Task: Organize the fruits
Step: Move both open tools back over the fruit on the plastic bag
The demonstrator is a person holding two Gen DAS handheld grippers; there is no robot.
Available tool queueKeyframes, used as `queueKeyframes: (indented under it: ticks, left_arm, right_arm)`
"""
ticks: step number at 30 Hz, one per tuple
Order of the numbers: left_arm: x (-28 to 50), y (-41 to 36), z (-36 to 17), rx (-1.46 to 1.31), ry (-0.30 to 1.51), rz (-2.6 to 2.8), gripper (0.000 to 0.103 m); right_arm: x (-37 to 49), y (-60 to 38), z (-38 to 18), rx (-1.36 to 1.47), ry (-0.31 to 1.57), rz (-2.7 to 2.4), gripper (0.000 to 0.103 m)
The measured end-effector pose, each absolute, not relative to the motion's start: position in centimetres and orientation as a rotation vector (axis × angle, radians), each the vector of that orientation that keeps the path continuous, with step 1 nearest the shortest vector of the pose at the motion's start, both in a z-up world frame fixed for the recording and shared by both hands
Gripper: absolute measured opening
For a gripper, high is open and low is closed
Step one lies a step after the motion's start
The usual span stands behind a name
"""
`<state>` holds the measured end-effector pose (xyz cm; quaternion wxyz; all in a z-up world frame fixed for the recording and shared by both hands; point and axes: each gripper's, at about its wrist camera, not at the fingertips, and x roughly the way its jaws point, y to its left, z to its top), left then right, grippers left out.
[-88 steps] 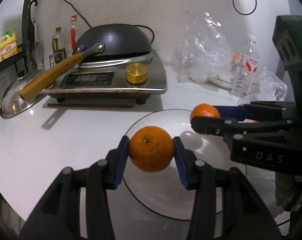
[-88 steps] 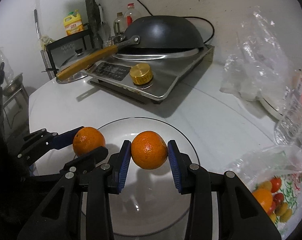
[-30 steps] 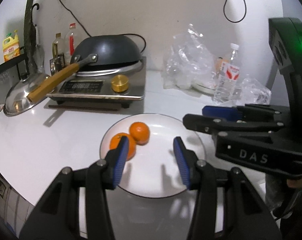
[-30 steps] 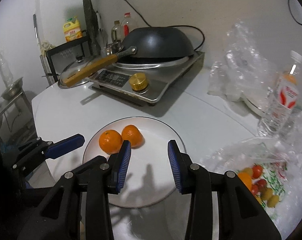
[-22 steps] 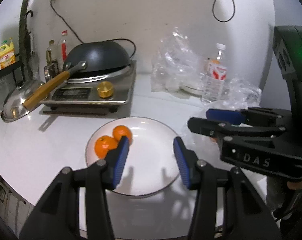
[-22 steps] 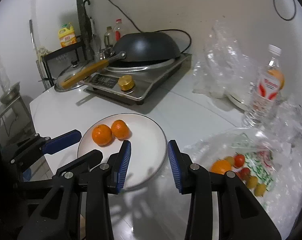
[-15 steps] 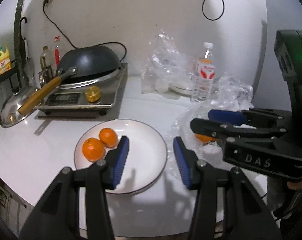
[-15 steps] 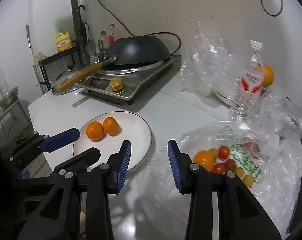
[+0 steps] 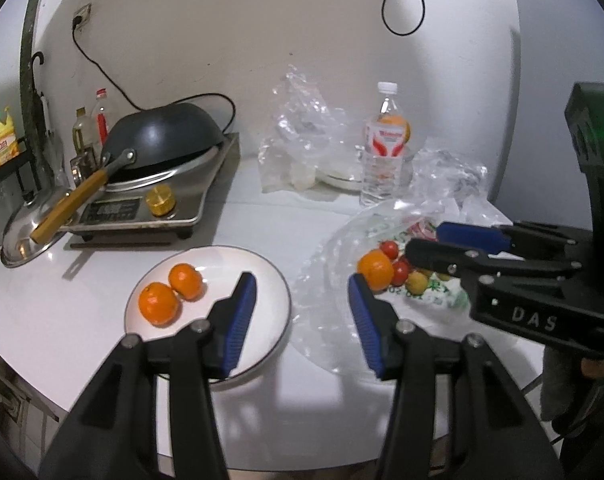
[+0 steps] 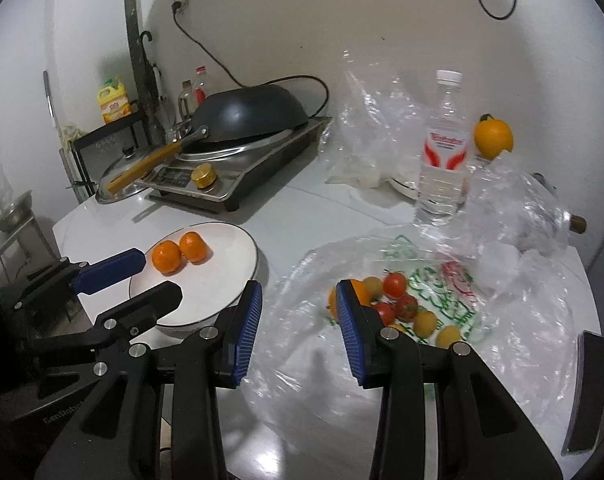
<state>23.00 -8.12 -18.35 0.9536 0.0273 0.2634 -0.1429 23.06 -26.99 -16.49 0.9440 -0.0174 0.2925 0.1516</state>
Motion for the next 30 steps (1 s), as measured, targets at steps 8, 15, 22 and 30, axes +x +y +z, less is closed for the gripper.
queueKeyframes:
  ticks: [8,15,22,30]
  left_arm:
    - [22.6,-10.8,-18.0,0.066,0.53,-0.325,0.068]
    - [22.7,-13.8,-18.3,0.099,0.545,-0.355,0.068]
    - [23.1,-15.7,-18.5,0.112,0.552,-0.366,0.068]
    - [24.1,-18.6,-19.5,0.139,0.584,-0.387,0.068]
  right_arm:
    - [22.3,-30.3,-16.5,-0.006,0.585,0.277,0.04]
    - [22.0,-33.2,-17.0,0.018,0.588,0.25,0.04]
    - [22.1,-35.8,-17.8,0.041,0.601,0.229,0.04]
    - [22.8,-38.4,-19.0,0.069,0.622,0.218,0.04]
